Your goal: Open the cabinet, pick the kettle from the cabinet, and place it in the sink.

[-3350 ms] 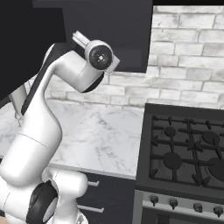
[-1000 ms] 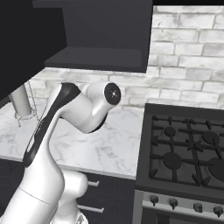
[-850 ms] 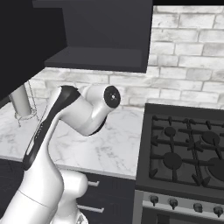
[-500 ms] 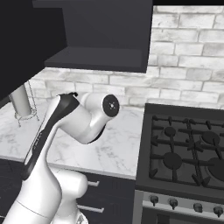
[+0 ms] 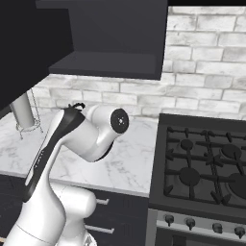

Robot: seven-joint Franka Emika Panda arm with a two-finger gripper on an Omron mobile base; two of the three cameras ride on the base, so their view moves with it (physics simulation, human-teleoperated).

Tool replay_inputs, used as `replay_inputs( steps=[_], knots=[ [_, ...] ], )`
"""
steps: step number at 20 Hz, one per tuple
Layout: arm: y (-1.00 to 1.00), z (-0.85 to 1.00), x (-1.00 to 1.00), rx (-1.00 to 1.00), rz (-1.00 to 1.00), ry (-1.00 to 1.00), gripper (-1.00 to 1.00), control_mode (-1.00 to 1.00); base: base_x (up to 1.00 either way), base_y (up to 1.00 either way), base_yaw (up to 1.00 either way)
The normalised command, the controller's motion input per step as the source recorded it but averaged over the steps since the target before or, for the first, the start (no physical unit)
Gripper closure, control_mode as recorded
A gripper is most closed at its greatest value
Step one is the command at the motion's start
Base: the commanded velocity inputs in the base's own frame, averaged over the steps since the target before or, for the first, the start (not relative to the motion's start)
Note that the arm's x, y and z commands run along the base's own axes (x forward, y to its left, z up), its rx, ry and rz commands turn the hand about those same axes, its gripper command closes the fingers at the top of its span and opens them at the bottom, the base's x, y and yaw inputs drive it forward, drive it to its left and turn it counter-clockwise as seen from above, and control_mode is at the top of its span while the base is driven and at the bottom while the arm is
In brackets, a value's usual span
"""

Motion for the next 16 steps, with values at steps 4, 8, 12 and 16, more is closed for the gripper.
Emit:
replay_inputs(
  steps=[4, 8, 12, 16],
  knots=[
    [0.0, 0.0, 0.0, 0.0, 0.0, 0.0, 1.0, -1.0, 0.0, 0.0, 0.0],
    [0.0, 0.0, 0.0, 0.0, 0.0, 0.0, 1.0, -1.0, 0.0, 0.0, 0.0],
    [0.0, 0.0, 0.0, 0.0, 0.0, 0.0, 1.0, -1.0, 0.0, 0.0, 0.0],
    [0.0, 0.0, 0.0, 0.0, 0.0, 0.0, 1.0, -1.0, 0.0, 0.0, 0.0]
  ],
)
